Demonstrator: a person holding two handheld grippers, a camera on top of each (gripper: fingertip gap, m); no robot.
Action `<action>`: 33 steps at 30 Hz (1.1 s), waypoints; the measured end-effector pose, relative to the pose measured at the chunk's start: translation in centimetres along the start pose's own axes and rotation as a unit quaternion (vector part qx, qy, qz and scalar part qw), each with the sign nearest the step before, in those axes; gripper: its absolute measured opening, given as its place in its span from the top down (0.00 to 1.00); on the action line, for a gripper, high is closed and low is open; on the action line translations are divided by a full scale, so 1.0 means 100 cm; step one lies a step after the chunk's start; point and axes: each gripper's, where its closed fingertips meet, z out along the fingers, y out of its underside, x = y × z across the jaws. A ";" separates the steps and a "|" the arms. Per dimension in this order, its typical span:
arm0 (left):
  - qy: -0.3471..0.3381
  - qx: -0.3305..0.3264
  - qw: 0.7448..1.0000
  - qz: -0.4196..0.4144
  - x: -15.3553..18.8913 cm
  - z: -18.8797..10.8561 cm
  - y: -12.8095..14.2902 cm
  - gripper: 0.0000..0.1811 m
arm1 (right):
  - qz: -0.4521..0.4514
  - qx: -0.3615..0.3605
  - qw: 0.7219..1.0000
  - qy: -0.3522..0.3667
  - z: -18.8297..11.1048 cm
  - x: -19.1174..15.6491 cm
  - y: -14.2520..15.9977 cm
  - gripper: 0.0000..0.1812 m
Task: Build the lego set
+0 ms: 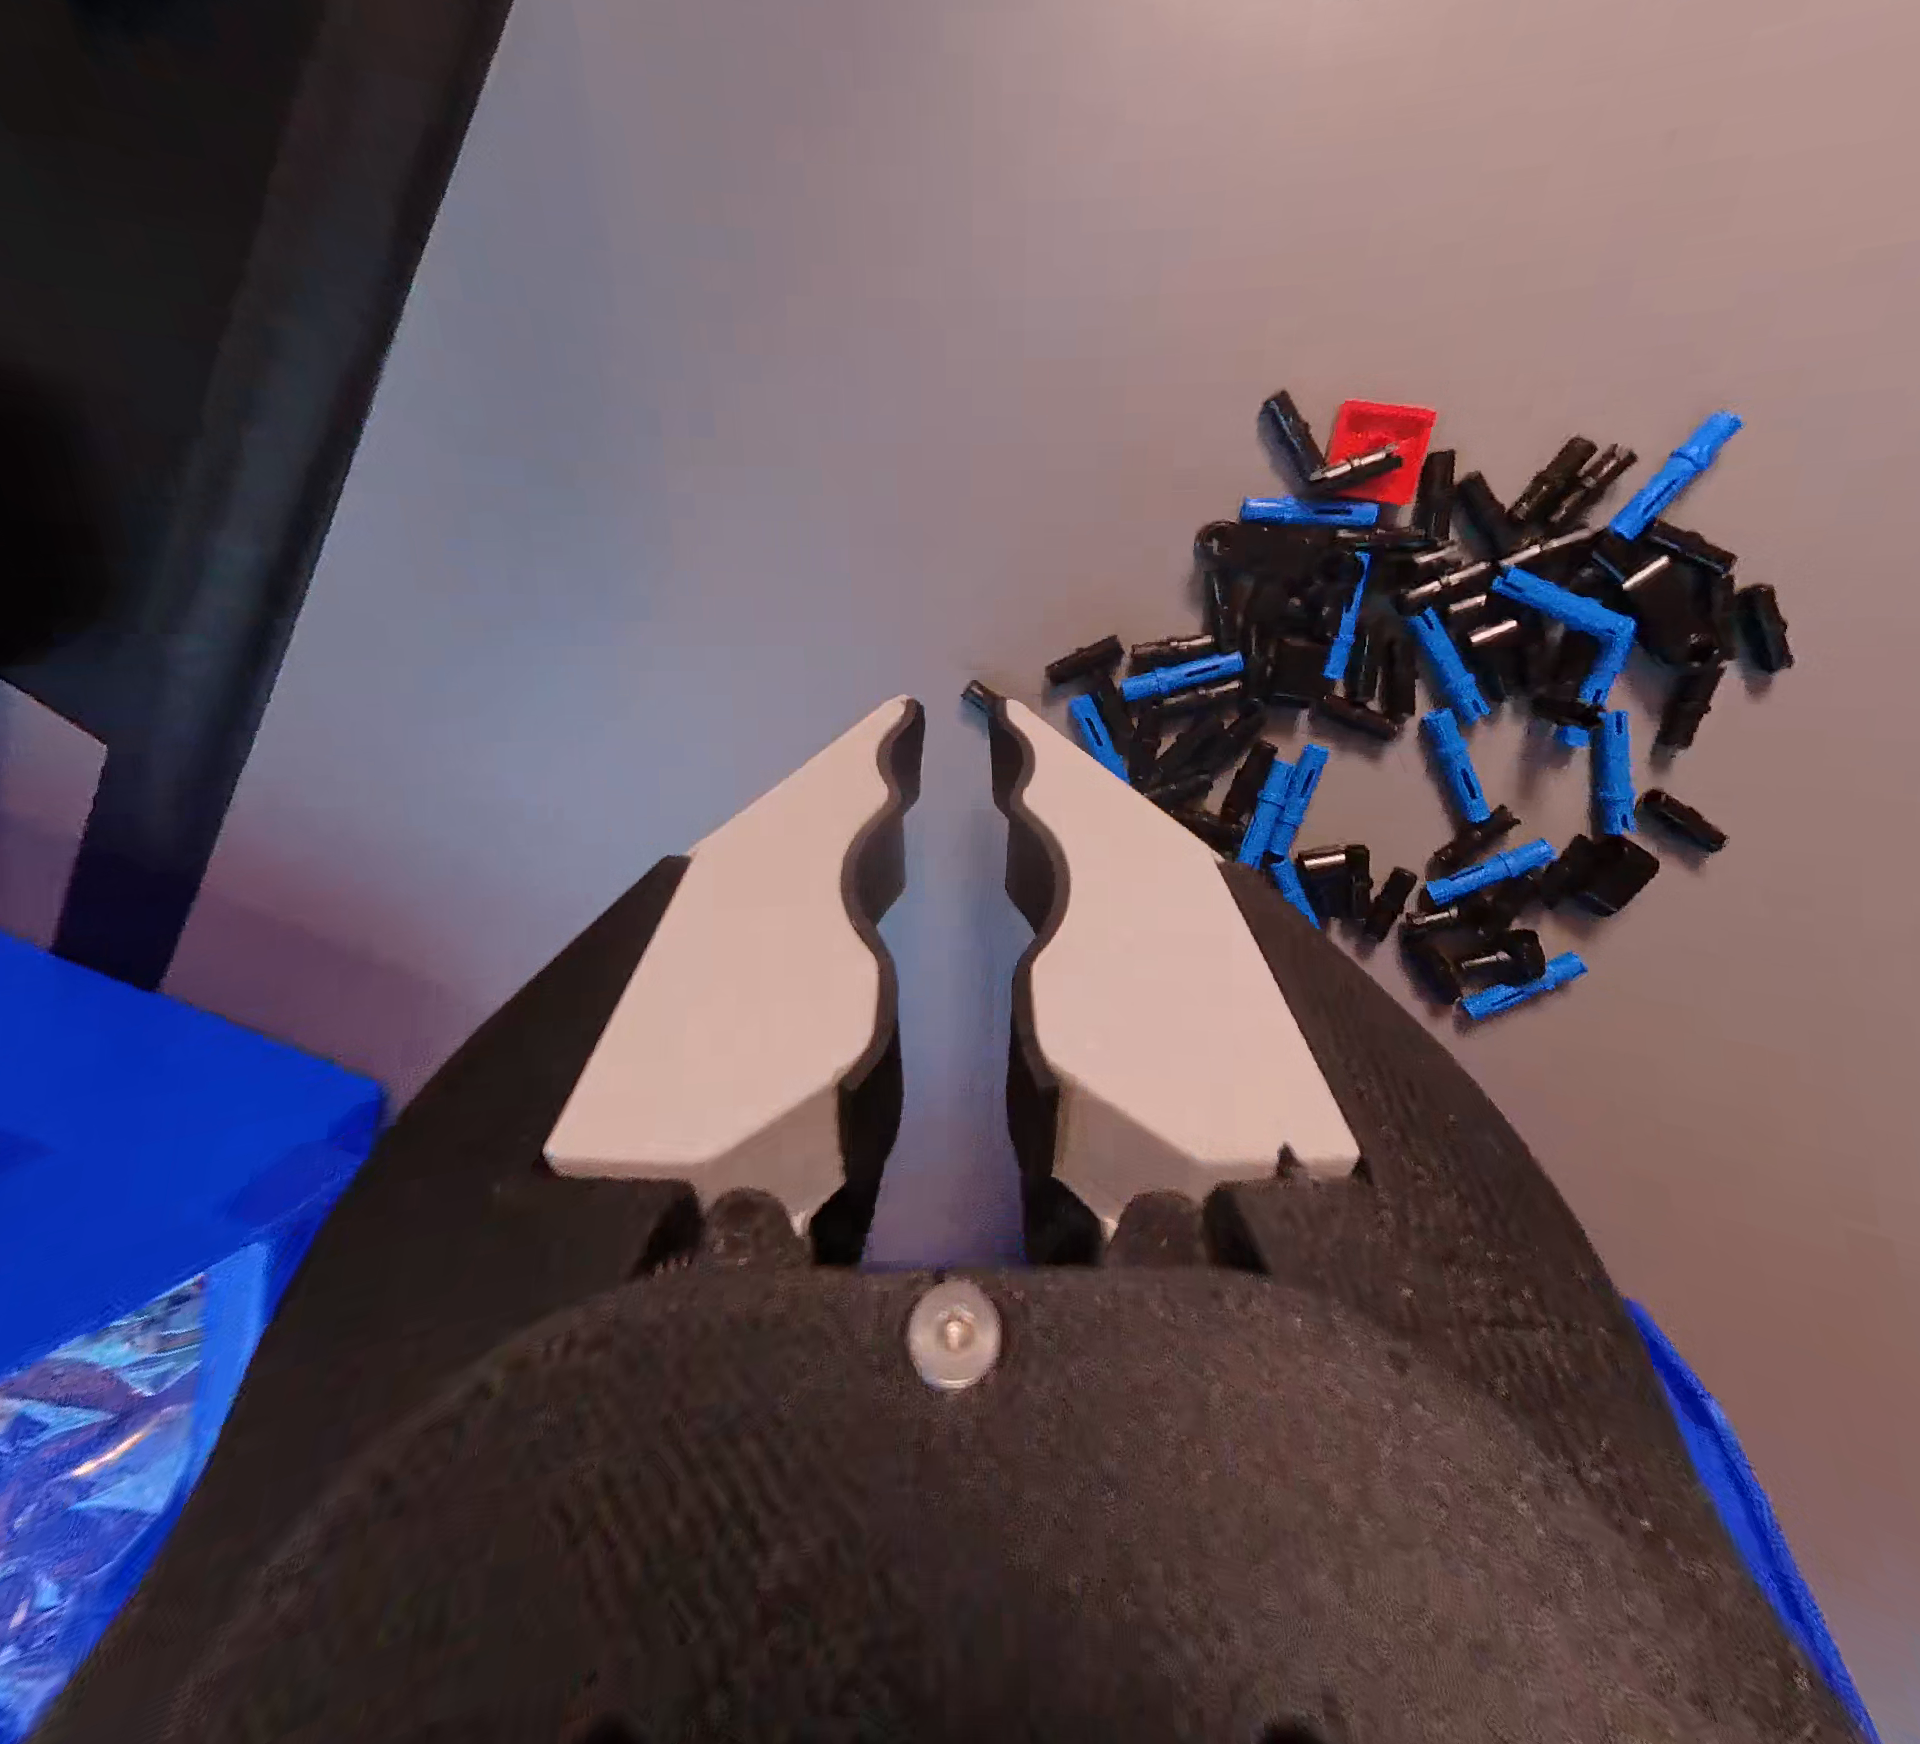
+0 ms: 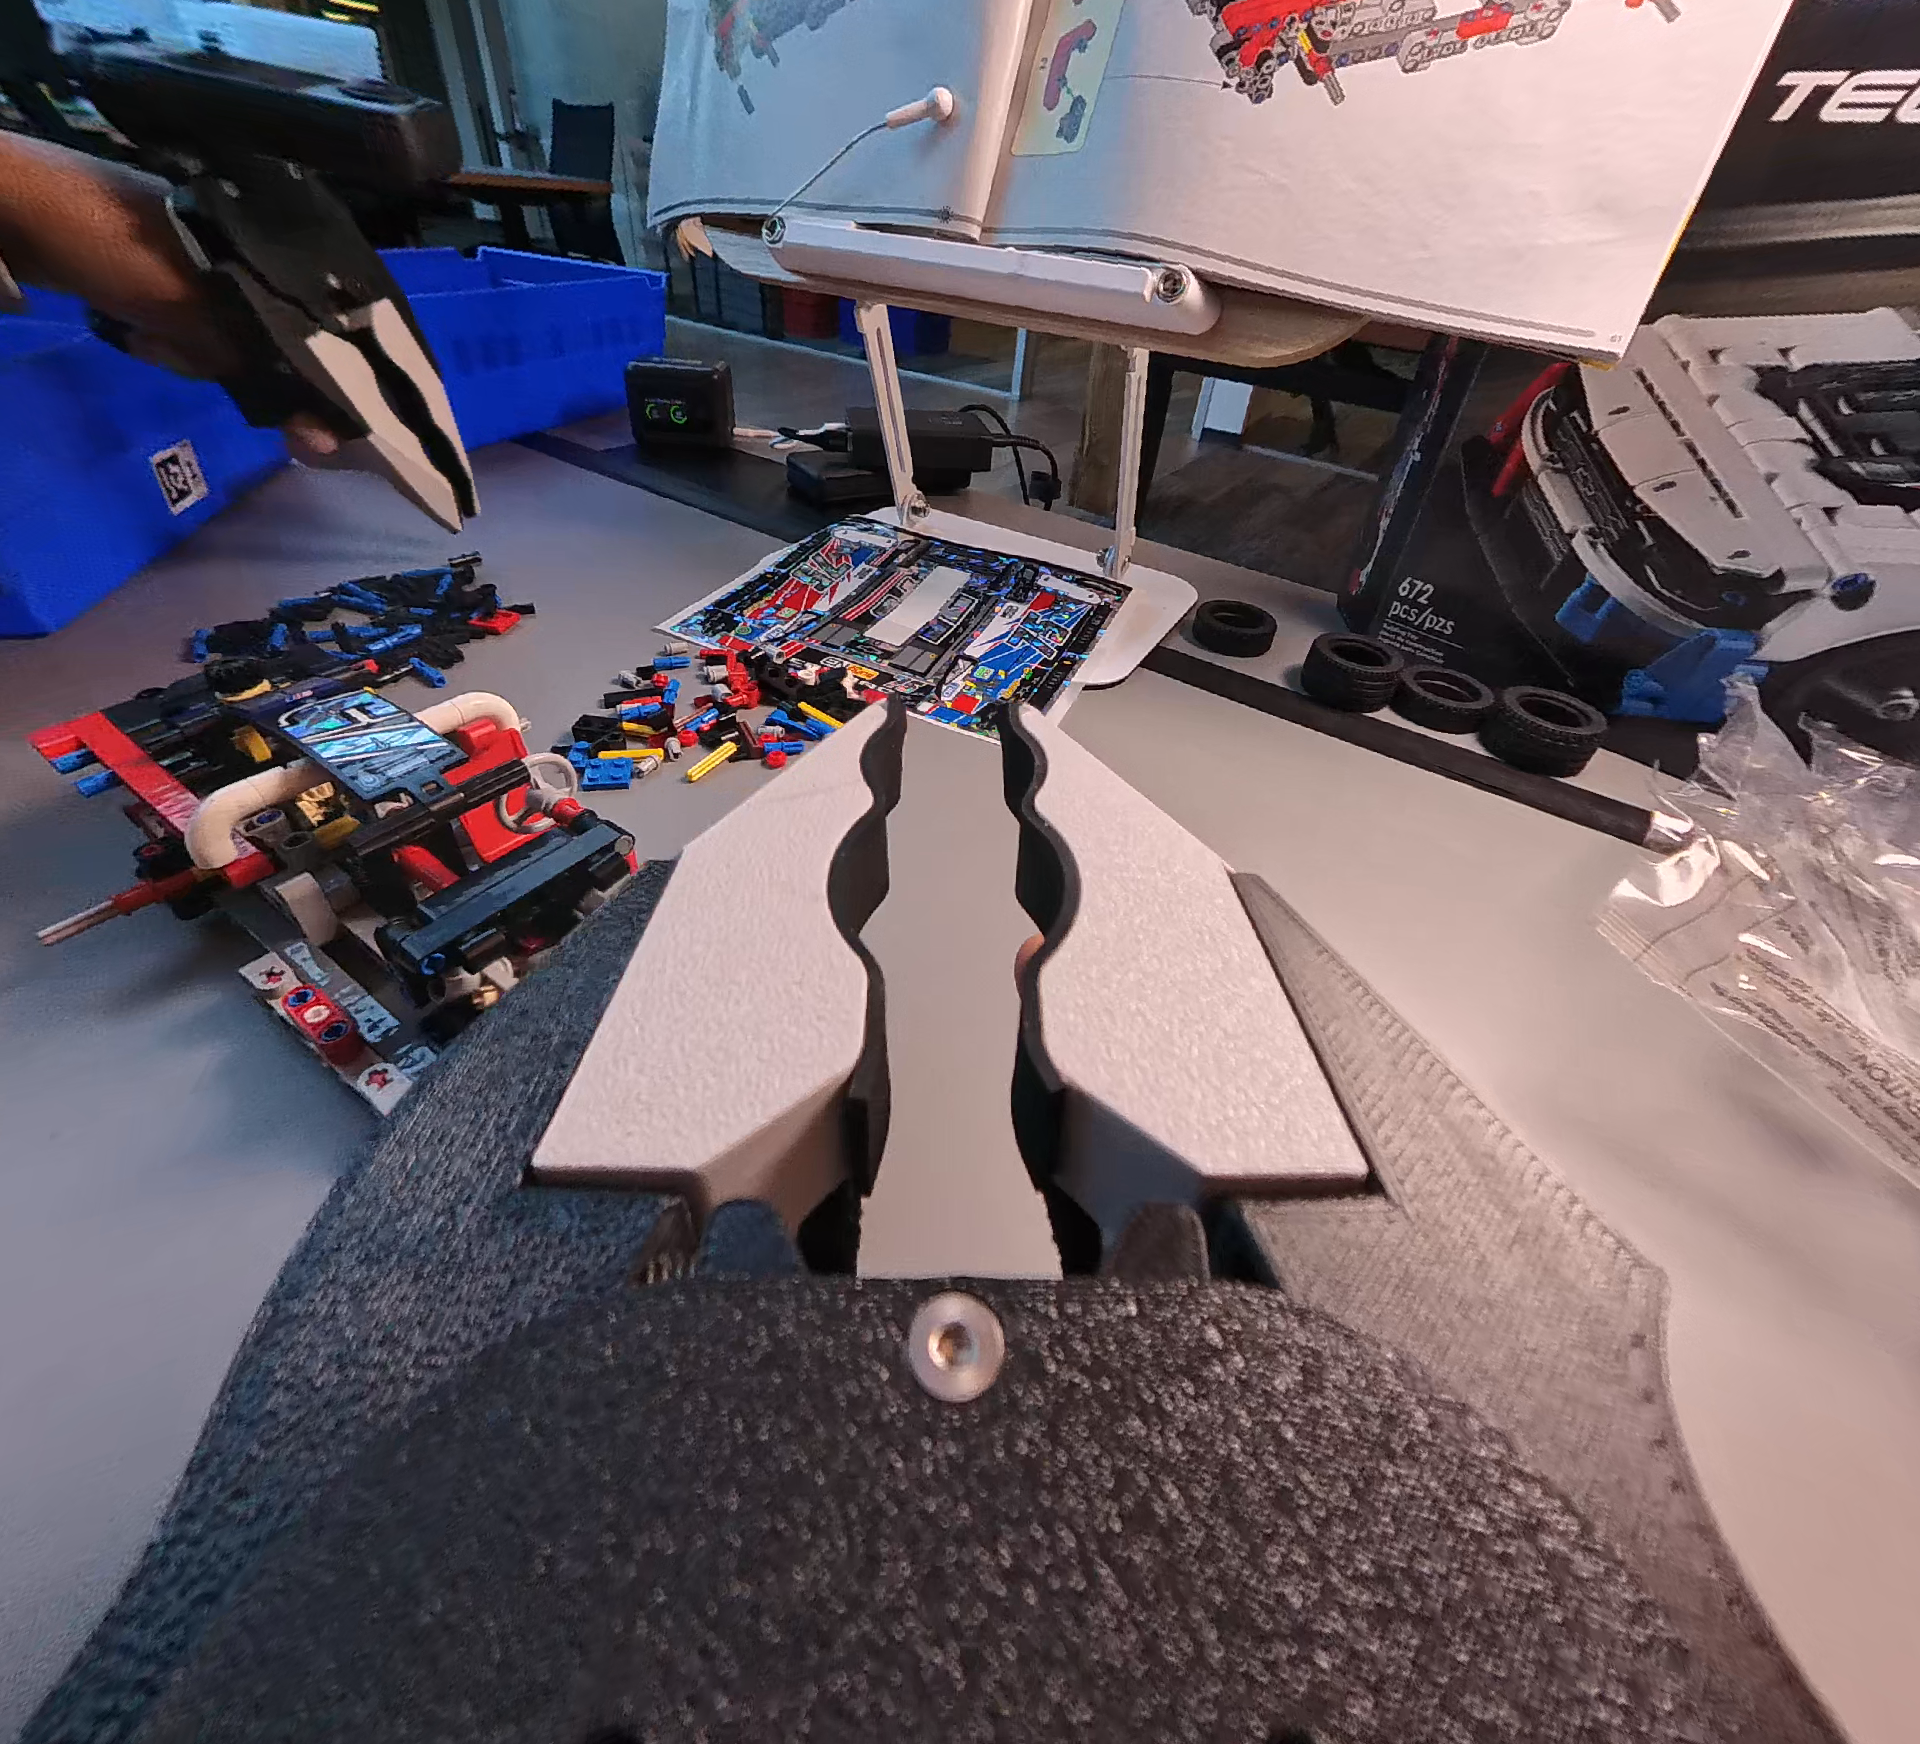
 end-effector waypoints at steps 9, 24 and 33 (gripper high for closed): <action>0.063 -0.026 0.994 -0.091 0.006 0.014 0.006 0.93 | 0.032 -0.009 0.999 -0.002 0.003 0.005 0.007 0.91; 0.045 -0.028 0.995 -0.083 0.004 0.017 0.010 0.98 | 0.029 -0.013 0.999 0.004 0.003 0.006 0.010 0.91; 0.149 0.208 0.963 -0.083 0.035 -0.054 -0.059 0.99 | 0.024 -0.007 1.000 0.004 0.003 0.005 0.007 0.91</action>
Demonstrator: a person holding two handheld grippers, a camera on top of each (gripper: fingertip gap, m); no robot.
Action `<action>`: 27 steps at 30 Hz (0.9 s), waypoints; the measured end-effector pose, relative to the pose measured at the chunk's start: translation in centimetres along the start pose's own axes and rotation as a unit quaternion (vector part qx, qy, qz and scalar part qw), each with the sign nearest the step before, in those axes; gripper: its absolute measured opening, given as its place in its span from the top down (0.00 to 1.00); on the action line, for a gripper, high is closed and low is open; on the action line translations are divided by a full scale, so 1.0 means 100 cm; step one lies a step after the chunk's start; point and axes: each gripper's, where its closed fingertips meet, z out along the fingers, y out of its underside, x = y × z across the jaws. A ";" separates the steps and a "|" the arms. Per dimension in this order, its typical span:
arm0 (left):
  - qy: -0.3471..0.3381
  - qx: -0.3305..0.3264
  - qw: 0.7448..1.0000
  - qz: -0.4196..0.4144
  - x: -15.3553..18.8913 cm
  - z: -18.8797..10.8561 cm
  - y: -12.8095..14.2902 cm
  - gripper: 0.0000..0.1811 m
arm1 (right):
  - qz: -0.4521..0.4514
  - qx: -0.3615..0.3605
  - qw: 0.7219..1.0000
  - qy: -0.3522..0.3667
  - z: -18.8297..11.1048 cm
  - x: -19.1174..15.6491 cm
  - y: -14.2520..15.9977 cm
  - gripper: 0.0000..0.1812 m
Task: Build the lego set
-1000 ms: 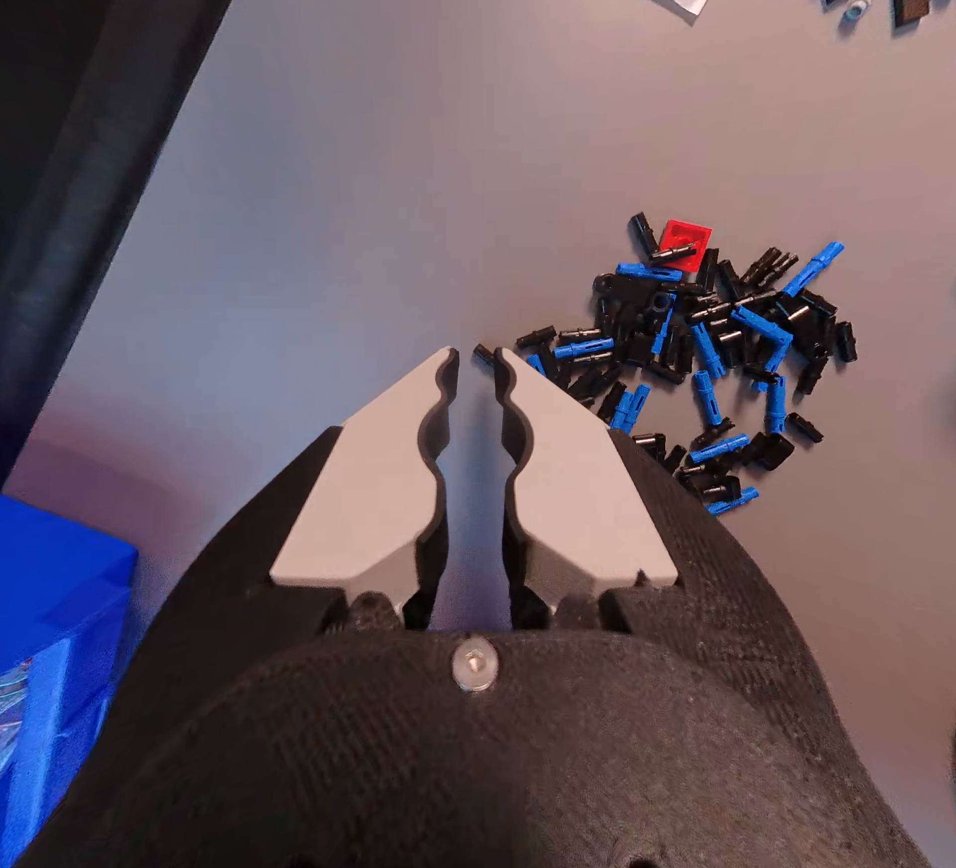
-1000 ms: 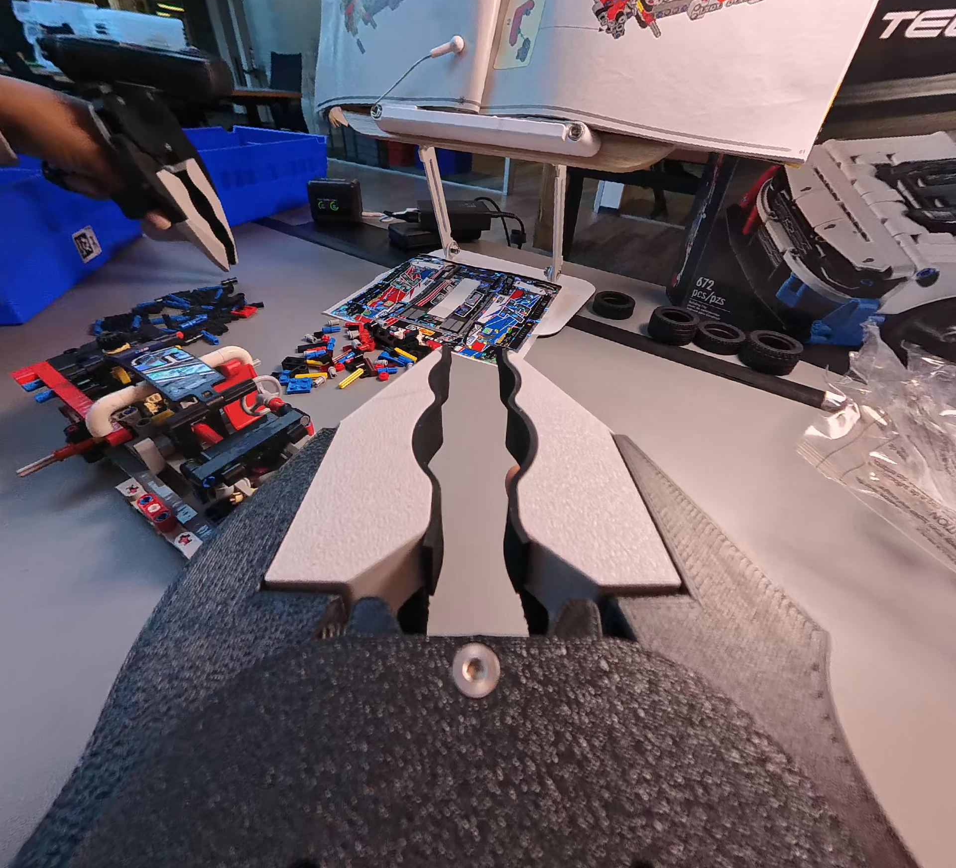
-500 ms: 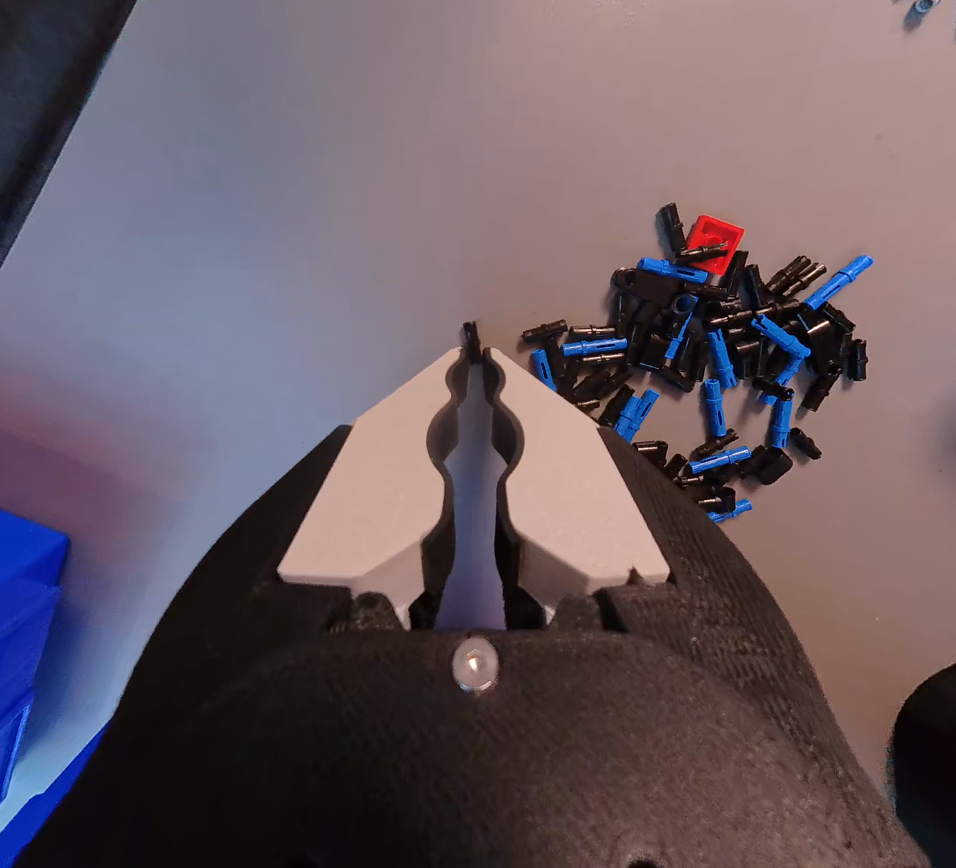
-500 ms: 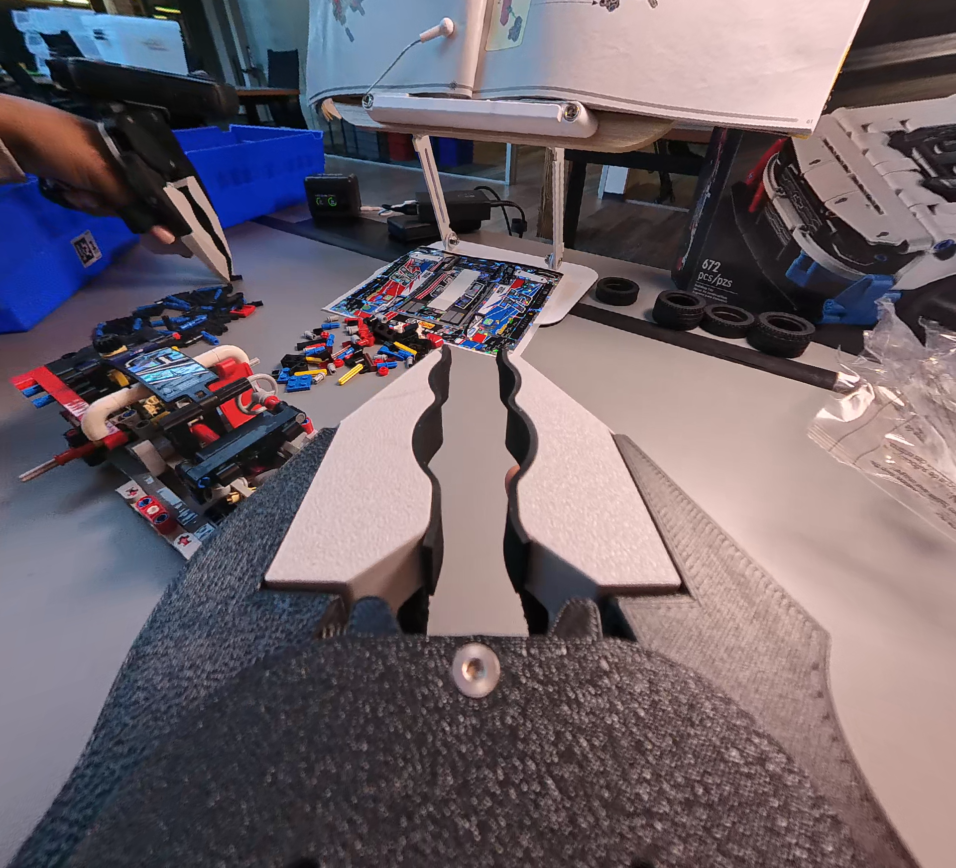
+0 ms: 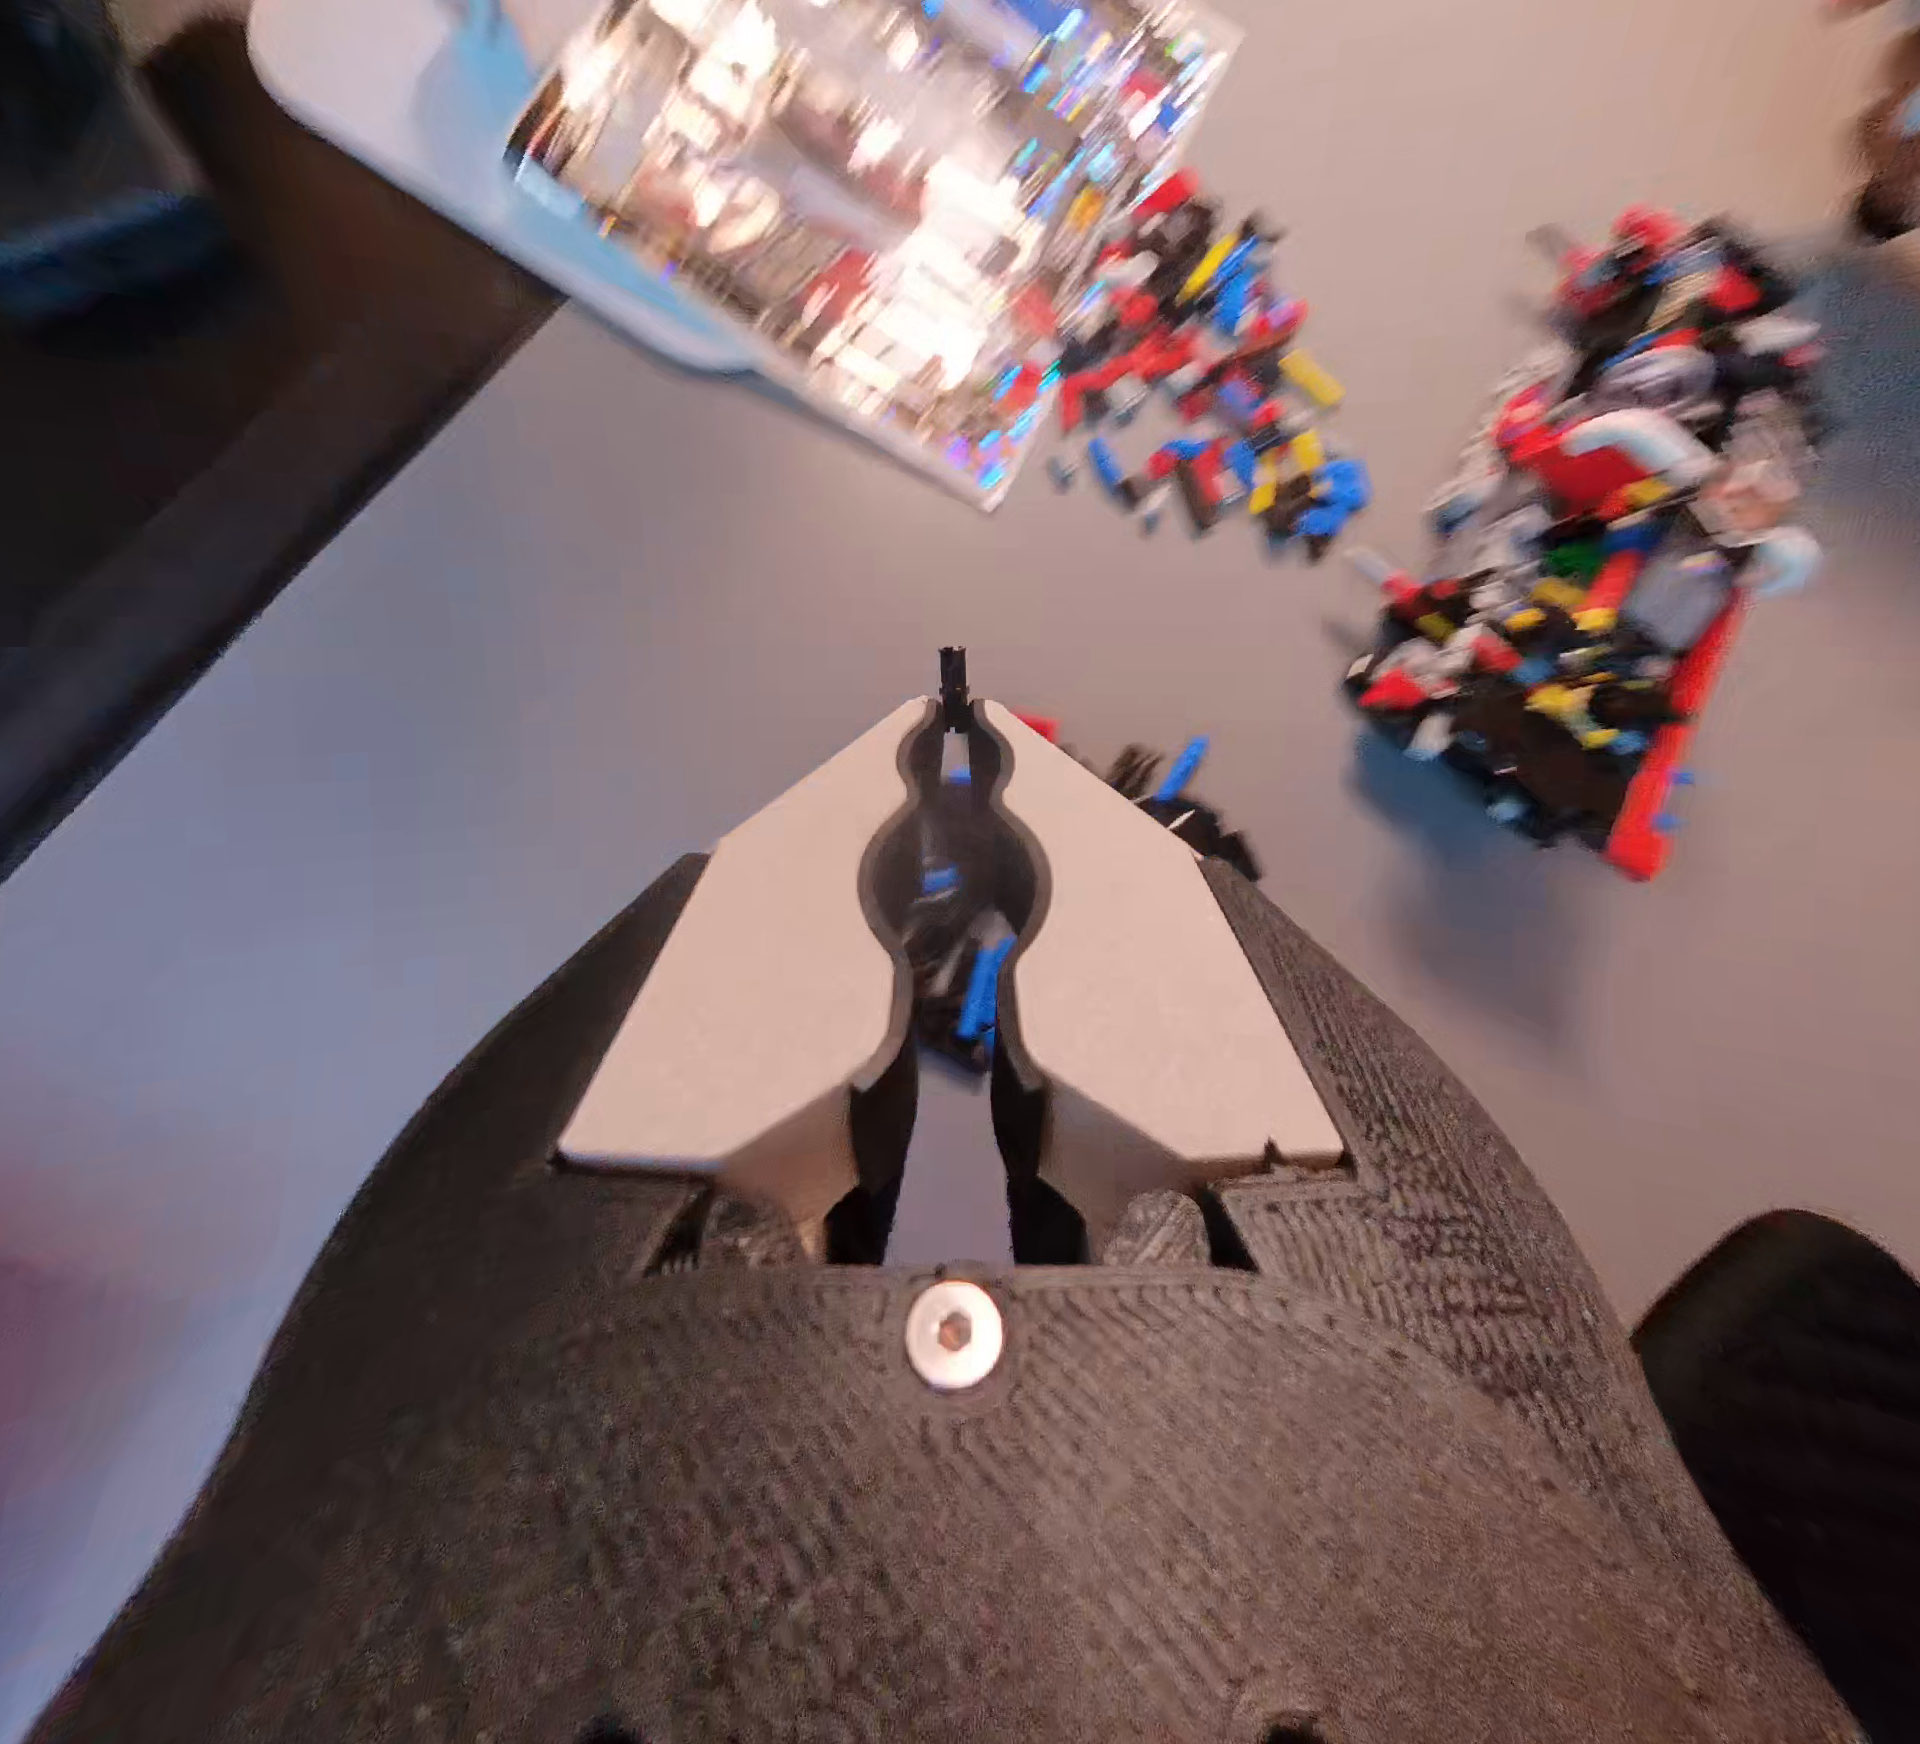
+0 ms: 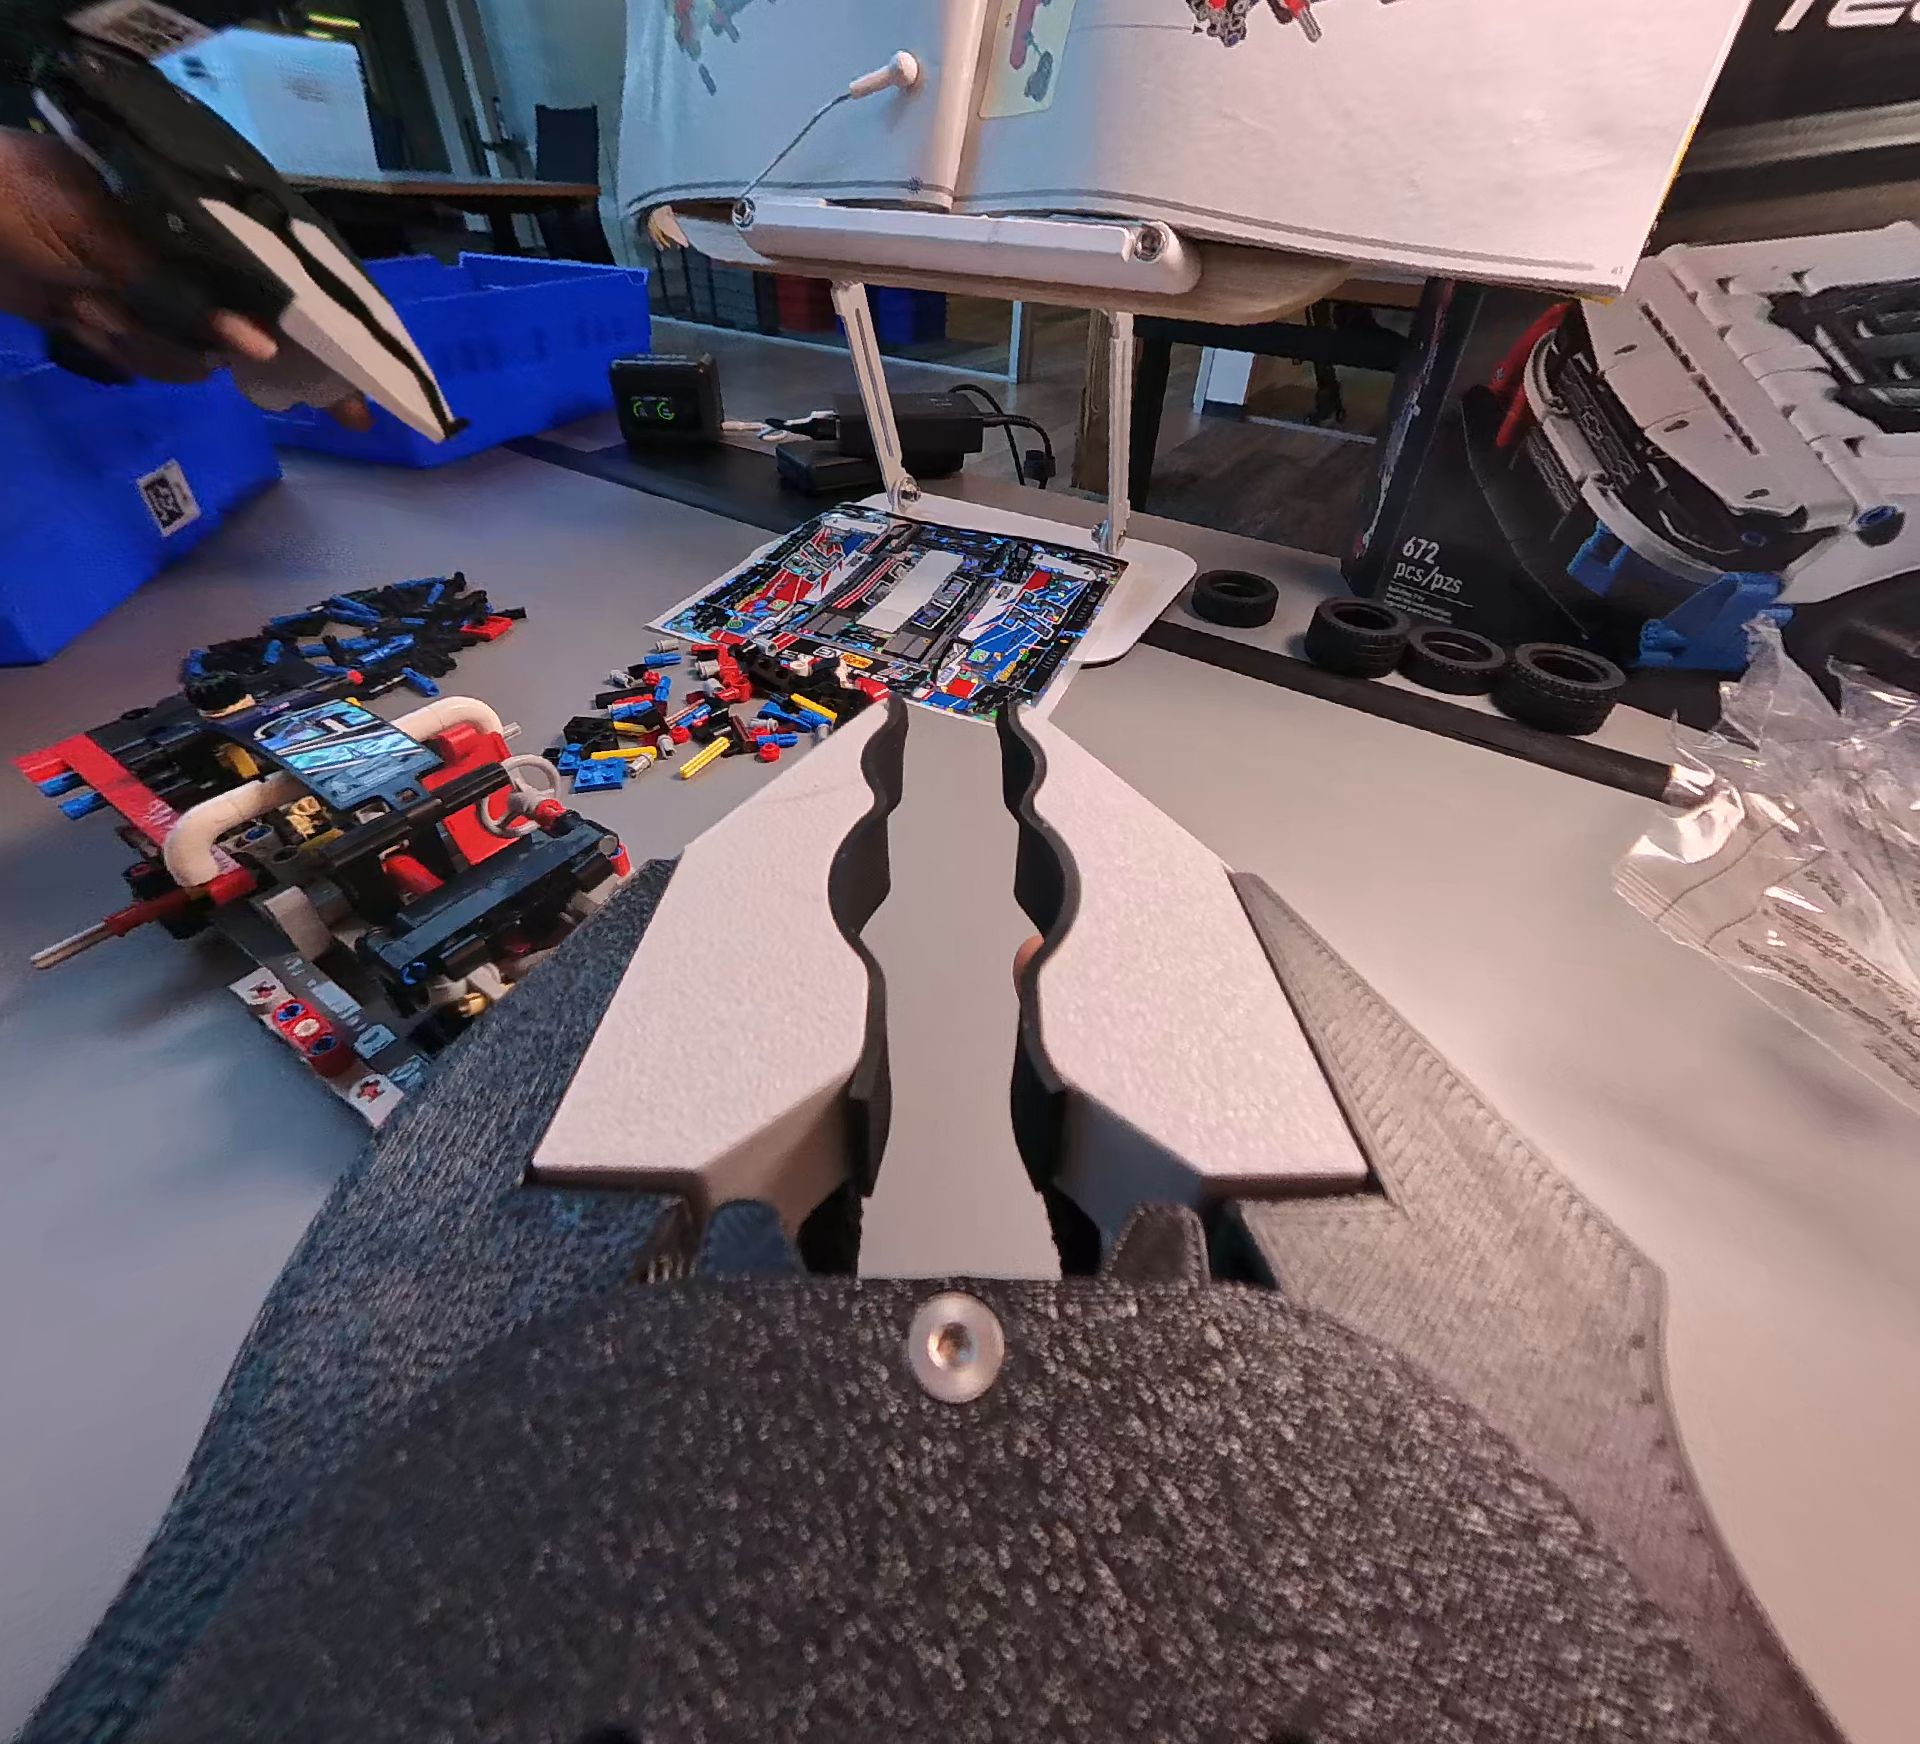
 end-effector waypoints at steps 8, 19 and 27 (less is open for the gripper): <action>0.206 0.151 0.962 0.097 0.180 -0.012 -0.062 0.99 | -0.079 0.019 0.971 -0.225 -0.003 -0.099 -0.043 0.91; 0.302 0.029 0.934 0.188 0.297 0.026 -0.041 0.99 | -0.184 0.010 0.893 -0.410 -0.038 -0.185 -0.059 0.92; 0.305 0.011 0.933 0.191 0.306 0.029 -0.032 0.99 | -0.185 0.011 0.890 -0.417 -0.047 -0.189 -0.050 0.98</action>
